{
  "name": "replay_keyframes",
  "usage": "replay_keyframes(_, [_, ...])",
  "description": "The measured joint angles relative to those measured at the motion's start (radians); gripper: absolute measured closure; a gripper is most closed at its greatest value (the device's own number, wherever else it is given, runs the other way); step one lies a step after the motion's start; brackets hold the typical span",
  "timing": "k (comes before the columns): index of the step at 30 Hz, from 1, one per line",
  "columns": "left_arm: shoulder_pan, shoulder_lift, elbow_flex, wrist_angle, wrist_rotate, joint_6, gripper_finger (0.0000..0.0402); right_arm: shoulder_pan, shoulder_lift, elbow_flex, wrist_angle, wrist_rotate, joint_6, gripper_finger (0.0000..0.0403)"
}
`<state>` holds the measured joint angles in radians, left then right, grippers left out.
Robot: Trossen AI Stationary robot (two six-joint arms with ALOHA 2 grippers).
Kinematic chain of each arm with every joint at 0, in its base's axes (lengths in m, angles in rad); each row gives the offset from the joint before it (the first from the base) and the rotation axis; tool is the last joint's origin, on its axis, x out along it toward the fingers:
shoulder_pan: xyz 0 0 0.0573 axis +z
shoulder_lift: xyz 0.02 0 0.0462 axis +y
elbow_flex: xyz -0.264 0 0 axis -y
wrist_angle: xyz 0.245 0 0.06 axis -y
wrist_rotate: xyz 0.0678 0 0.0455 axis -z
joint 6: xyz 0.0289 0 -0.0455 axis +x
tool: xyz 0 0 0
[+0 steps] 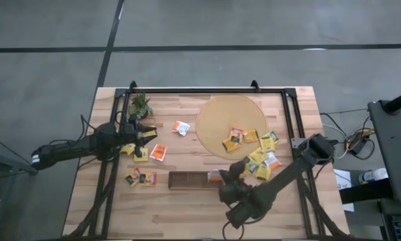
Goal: Pick & Place Tea
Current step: Put the white tea bag into the right section of the wooden organizer
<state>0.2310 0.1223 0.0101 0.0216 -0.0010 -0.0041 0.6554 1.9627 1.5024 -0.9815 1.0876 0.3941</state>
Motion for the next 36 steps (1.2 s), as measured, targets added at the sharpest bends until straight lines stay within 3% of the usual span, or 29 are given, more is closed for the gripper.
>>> replay_keyframes(16, [0.0, 0.0, 0.0, 0.0, 0.0, 0.0, 0.0255, -0.001, 0.146, 0.001, 0.017, 0.04, -0.028, 0.0394])
replay_keyframes(25, [0.0, 0.0, 0.0, 0.0, 0.0, 0.0, 0.0255, -0.004, 0.147, 0.001, 0.027, -0.018, -0.005, 0.0393])
replay_keyframes(36, [0.0, 0.0, 0.0, 0.0, 0.0, 0.0, 0.0255, -0.008, 0.14, 0.019, 0.027, -0.05, -0.058, 0.0311])
